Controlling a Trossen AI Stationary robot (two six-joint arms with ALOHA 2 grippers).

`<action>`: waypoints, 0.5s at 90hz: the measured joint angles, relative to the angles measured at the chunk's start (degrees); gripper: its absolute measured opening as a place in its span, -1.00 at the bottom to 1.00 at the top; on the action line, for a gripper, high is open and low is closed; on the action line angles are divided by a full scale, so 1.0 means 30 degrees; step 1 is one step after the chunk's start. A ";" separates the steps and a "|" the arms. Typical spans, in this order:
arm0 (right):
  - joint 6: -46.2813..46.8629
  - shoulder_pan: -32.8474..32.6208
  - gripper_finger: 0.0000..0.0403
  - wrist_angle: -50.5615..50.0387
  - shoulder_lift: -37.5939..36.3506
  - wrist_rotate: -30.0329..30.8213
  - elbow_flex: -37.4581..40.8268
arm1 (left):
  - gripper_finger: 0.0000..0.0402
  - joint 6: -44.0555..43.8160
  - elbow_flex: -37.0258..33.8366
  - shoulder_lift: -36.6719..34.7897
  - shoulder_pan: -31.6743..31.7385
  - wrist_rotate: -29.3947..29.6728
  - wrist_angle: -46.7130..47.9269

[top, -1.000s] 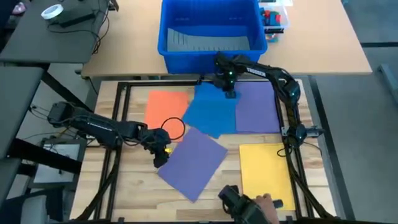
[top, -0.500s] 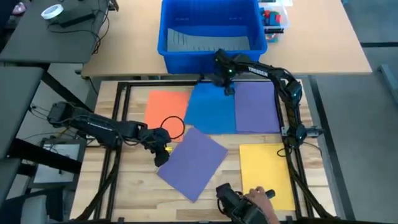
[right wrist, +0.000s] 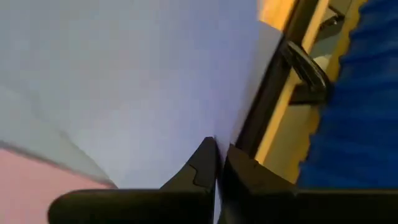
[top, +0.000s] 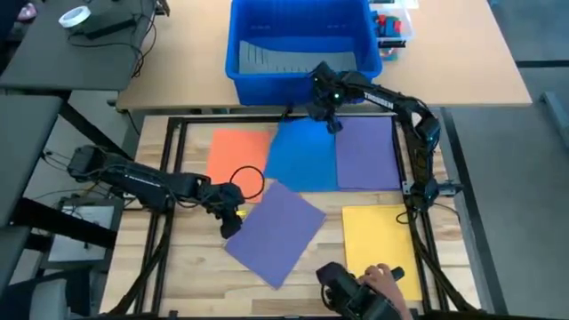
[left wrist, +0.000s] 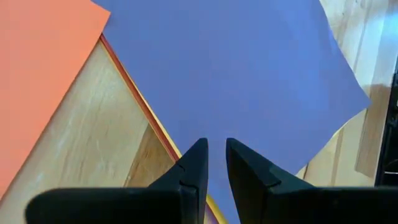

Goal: Organize paper
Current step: Stack the blue paper on top of the other blue papers

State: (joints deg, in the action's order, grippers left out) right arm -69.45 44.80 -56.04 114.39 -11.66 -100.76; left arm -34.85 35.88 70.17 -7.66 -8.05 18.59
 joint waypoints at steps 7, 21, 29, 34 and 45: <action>-0.0014 0.0169 -1.00 -0.0181 -0.0023 0.0121 0.0002 | -0.79 0.0166 0.0000 0.0000 0.0000 -0.0007 -0.0001; 0.0917 0.0120 -1.00 -0.2303 -0.0292 0.0062 -0.0701 | -0.79 -0.0297 0.0000 0.0000 0.0000 -0.0022 -0.0008; 0.0957 -0.0030 -1.00 -0.2699 -0.0556 -0.0747 -0.0712 | -0.79 -0.0490 0.0000 0.0000 -0.0007 -0.0044 -0.0015; 0.0820 -0.0153 -1.00 -0.2245 -0.0569 -0.0941 -0.0712 | -0.79 -0.0436 0.0000 0.0000 -0.0007 -0.0051 -0.0001; -0.0379 -0.0461 -1.00 -0.2131 -0.0494 -0.0640 -0.0706 | -0.79 0.0044 0.0000 0.0000 0.0000 -0.0042 -0.0010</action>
State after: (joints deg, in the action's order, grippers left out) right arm -70.58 43.42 -62.43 112.91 -13.58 -102.87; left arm -34.71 35.88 70.17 -7.66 -8.18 18.56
